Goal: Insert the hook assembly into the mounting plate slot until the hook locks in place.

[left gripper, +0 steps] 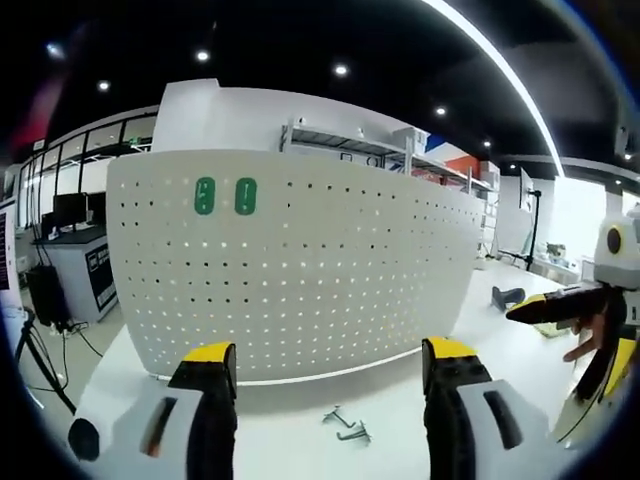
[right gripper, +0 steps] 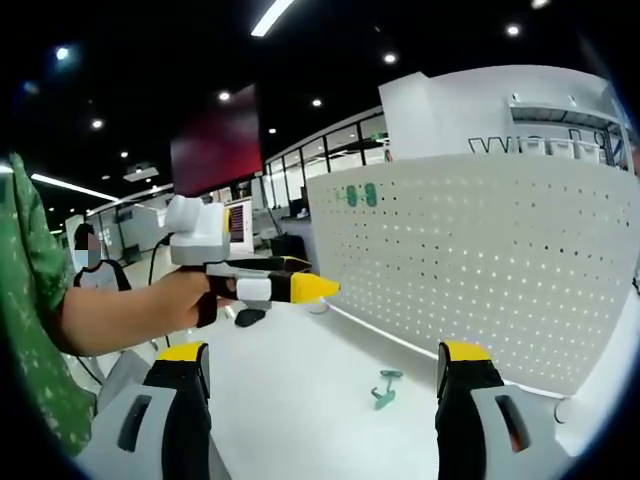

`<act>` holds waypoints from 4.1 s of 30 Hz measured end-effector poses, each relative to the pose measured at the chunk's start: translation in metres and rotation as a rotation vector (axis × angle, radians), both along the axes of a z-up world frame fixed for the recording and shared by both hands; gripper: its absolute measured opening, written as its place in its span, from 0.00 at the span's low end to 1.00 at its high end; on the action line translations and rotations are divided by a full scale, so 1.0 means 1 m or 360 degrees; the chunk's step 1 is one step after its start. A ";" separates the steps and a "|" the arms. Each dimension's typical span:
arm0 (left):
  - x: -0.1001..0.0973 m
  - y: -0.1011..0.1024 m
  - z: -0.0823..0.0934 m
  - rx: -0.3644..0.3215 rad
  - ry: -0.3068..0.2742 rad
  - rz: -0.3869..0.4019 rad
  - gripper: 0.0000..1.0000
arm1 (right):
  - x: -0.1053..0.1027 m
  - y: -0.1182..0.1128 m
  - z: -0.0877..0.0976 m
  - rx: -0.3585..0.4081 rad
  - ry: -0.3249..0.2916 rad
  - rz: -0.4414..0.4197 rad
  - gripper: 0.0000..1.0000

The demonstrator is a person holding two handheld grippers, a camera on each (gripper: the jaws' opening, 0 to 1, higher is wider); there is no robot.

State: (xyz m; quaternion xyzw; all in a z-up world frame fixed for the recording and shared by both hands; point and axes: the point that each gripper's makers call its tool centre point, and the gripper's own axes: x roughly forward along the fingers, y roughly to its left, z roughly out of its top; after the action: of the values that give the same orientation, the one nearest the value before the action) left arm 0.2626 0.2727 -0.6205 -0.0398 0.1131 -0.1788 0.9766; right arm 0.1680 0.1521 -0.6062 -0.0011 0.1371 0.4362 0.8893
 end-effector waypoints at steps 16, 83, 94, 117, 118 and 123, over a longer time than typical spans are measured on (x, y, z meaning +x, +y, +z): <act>-0.043 -0.003 -0.059 0.0038 0.0158 -0.0054 0.80 | -0.023 -0.002 -0.016 -0.0011 0.0042 -0.0030 0.96; -0.058 -0.021 -0.140 -0.0007 0.0373 -0.0181 0.72 | 0.069 0.022 -0.133 -0.0197 0.0415 -0.0241 0.80; -0.058 -0.023 -0.140 -0.0016 0.0379 -0.0194 0.71 | 0.084 0.022 -0.156 -0.0279 0.0444 -0.0278 0.67; -0.057 -0.024 -0.138 -0.0048 0.0379 -0.0202 0.66 | 0.095 0.027 -0.194 -0.0429 0.0503 -0.0307 0.31; -0.057 -0.024 -0.138 -0.0047 0.0381 -0.0202 0.66 | 0.095 0.027 -0.196 -0.0434 0.0503 -0.0307 0.28; -0.057 -0.024 -0.138 -0.0050 0.0382 -0.0207 0.65 | 0.099 0.026 -0.200 -0.0433 0.0523 -0.0332 0.25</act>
State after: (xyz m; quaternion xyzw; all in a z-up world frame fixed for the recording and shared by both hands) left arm 0.2054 0.2485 -0.7590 -0.0689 0.2286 -0.2373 0.9416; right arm 0.2670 0.1780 -0.8064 -0.0358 0.3370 0.3138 0.8870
